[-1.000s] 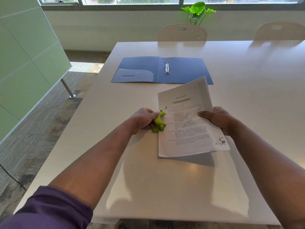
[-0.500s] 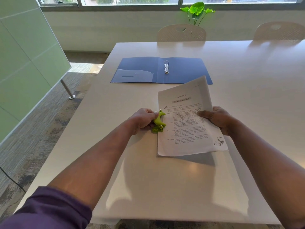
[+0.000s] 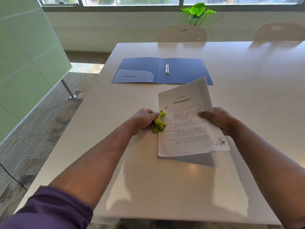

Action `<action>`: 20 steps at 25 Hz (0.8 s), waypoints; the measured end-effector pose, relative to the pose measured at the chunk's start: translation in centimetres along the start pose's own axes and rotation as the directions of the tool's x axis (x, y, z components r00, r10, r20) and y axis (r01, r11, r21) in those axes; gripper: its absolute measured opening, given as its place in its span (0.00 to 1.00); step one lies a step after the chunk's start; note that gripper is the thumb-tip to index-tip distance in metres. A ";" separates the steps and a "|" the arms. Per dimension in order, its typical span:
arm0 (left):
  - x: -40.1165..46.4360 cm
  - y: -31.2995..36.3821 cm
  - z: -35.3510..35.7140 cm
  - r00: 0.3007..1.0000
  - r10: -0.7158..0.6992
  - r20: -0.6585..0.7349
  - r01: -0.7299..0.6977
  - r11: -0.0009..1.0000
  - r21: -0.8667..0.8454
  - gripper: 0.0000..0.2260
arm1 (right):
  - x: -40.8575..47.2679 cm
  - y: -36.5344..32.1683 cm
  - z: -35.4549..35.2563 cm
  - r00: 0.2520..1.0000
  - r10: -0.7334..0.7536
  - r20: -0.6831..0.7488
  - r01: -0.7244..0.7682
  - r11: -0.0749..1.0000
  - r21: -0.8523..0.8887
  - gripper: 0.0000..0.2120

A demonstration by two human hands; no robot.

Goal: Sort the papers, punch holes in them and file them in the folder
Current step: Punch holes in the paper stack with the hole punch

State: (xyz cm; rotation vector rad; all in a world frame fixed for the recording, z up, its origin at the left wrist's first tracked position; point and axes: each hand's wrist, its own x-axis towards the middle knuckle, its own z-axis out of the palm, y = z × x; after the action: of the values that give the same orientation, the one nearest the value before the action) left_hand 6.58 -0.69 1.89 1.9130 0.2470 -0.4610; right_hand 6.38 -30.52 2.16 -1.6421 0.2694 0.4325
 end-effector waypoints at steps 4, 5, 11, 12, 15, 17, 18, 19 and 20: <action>0.0 0.0 0.0 1.000 0.002 -0.003 -0.002 1.000 0.006 0.12 | 0.0 0.1 0.0 1.000 -0.004 -0.005 0.004 1.000 -0.006 0.08; -0.1 0.0 0.0 1.000 0.004 -0.004 -0.004 1.000 0.003 0.11 | 0.0 0.2 0.0 1.000 -0.008 -0.011 0.008 1.000 -0.009 0.08; 0.0 0.0 -0.1 1.000 -0.003 0.001 0.003 1.000 0.000 0.12 | 0.1 0.3 0.1 1.000 -0.010 -0.021 0.010 1.000 -0.021 0.09; 0.0 0.0 -0.1 1.000 -0.005 0.003 0.005 1.000 0.004 0.12 | 0.0 0.2 0.2 1.000 -0.008 -0.022 0.008 1.000 -0.018 0.09; 0.0 0.0 -0.1 1.000 -0.010 0.002 0.010 1.000 0.016 0.11 | -0.3 0.1 0.3 1.000 0.001 -0.013 -0.001 1.000 -0.011 0.08; 0.0 0.4 -0.1 1.000 -0.013 -0.005 0.013 0.999 0.040 0.10 | -0.4 0.0 0.3 1.000 0.003 -0.015 -0.003 1.000 -0.013 0.08; 0.1 0.7 -0.2 1.000 -0.016 -0.013 0.017 0.997 0.070 0.10 | -0.4 0.0 0.3 1.000 0.003 -0.016 -0.003 1.000 -0.015 0.08; 0.3 1.0 -0.4 1.000 -0.015 -0.023 0.017 0.993 0.118 0.11 | -0.5 0.0 0.3 1.000 0.004 -0.015 -0.004 1.000 -0.018 0.08; 0.5 1.4 -0.6 1.000 -0.011 -0.026 0.015 0.983 0.181 0.13 | -0.5 -0.1 0.4 1.000 0.005 -0.012 -0.005 1.000 -0.022 0.08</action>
State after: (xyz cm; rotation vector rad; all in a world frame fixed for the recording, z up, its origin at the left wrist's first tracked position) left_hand 7.63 -0.67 3.06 2.0975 0.2405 -0.4824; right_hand 5.87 -30.18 2.43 -1.6658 0.2784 0.4311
